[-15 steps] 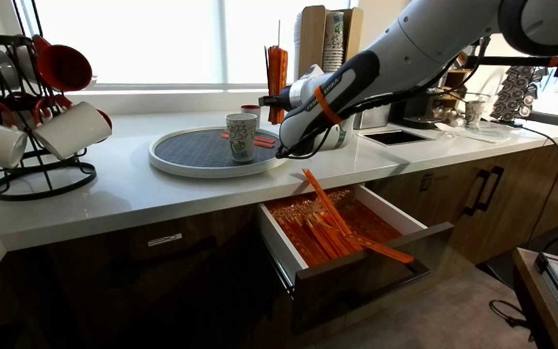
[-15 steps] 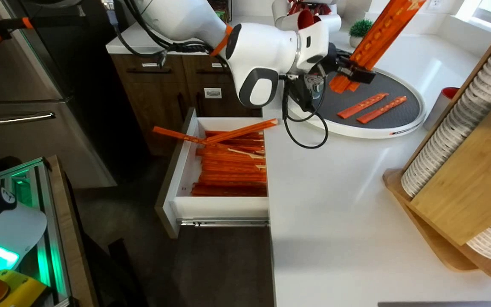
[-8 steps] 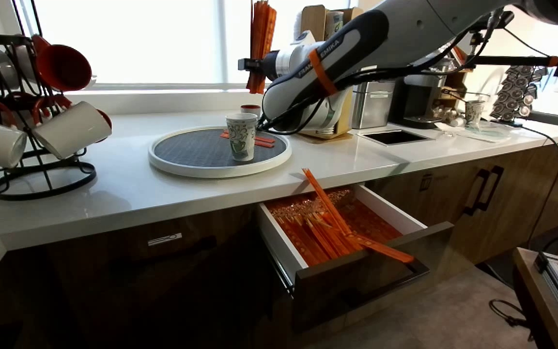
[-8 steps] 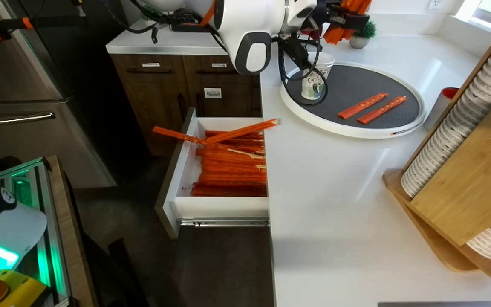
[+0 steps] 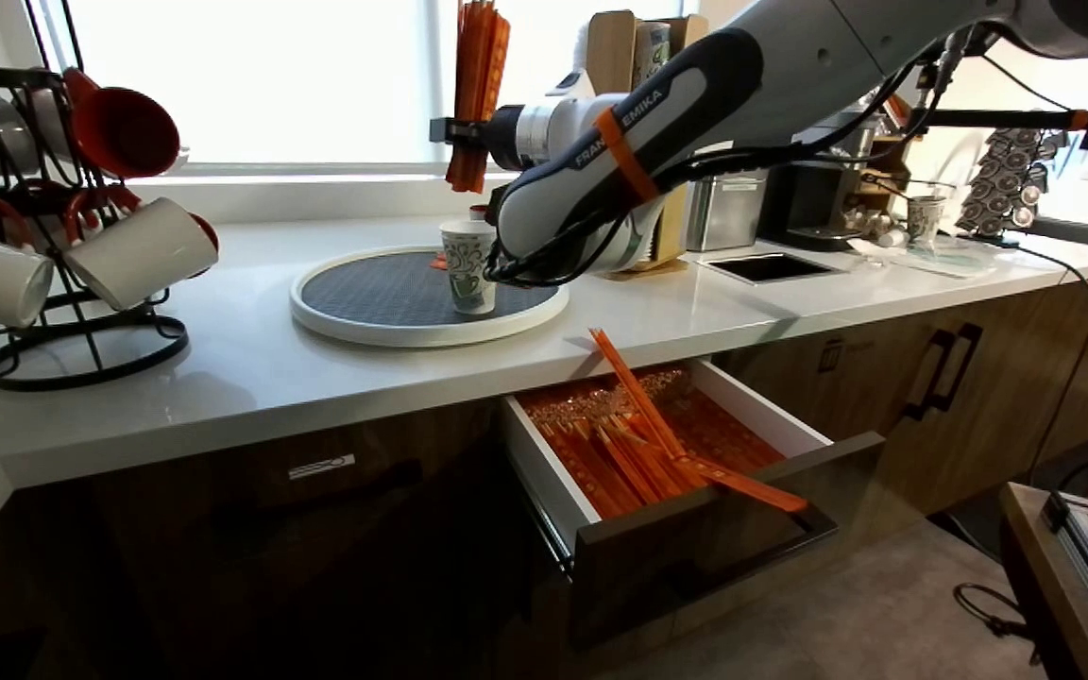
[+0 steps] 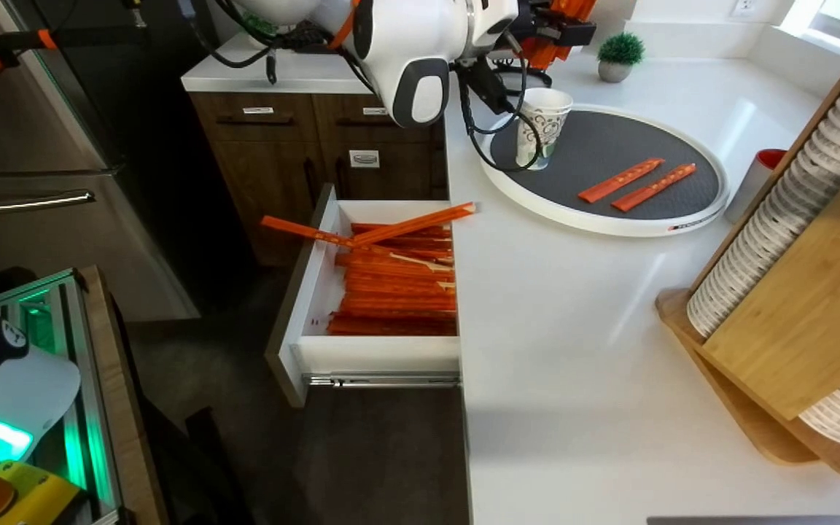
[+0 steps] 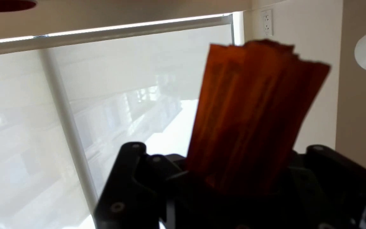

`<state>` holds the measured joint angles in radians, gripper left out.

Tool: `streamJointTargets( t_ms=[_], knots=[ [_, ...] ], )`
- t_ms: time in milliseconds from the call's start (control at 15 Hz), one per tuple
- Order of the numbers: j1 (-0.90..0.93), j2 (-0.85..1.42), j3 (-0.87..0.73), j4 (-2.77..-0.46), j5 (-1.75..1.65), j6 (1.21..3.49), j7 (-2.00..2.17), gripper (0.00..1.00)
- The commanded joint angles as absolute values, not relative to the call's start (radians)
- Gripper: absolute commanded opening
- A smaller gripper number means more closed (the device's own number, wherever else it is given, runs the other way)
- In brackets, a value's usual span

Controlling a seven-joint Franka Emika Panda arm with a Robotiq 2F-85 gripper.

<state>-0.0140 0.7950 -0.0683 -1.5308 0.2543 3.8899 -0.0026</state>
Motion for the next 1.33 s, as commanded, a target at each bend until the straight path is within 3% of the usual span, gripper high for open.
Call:
streamJointTargets(
  t_ms=[0, 1267],
  knots=[
    [-0.037, 0.815, -0.055, -1.549, 0.214, 3.932, 0.013, 0.00],
    [-0.048, 0.870, -0.062, -1.577, 0.230, 3.923, -0.001, 0.00]
  ],
)
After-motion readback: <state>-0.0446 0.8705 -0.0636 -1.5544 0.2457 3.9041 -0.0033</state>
